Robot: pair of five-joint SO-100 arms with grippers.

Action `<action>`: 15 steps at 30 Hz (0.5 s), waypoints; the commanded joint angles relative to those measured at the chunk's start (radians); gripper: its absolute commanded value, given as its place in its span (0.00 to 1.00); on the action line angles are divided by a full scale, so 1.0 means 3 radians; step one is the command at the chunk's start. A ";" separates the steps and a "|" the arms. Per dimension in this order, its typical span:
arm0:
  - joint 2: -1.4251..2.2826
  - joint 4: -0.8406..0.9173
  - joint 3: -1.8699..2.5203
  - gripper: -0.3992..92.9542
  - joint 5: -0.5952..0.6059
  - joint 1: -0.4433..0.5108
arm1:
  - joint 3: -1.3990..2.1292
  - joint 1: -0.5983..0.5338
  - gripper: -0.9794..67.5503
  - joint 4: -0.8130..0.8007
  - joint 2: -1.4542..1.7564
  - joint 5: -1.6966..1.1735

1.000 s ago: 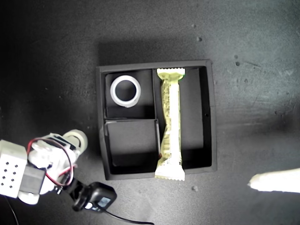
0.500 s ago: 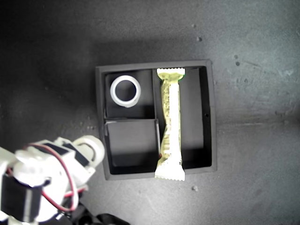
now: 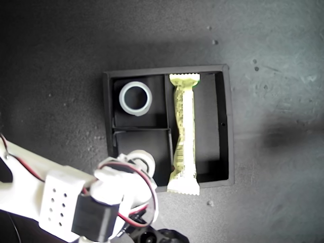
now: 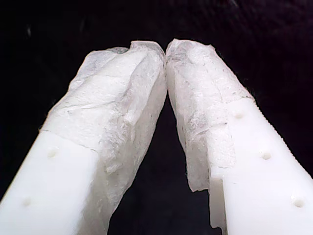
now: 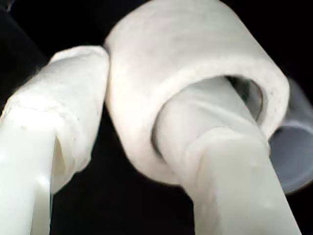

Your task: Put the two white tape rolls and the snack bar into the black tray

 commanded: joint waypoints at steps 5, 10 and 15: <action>0.0066 0.0056 -0.0015 0.15 -0.0010 0.0031 | 0.0772 0.0031 0.01 -0.0542 0.0302 0.0189; 0.0578 0.0061 0.0358 0.15 -0.0010 0.0031 | 0.1636 0.0174 0.01 -0.0537 0.1253 0.0312; 0.1963 0.0061 0.1646 0.13 0.0015 -0.0215 | 0.2459 0.0215 0.01 -0.0522 0.2117 0.0271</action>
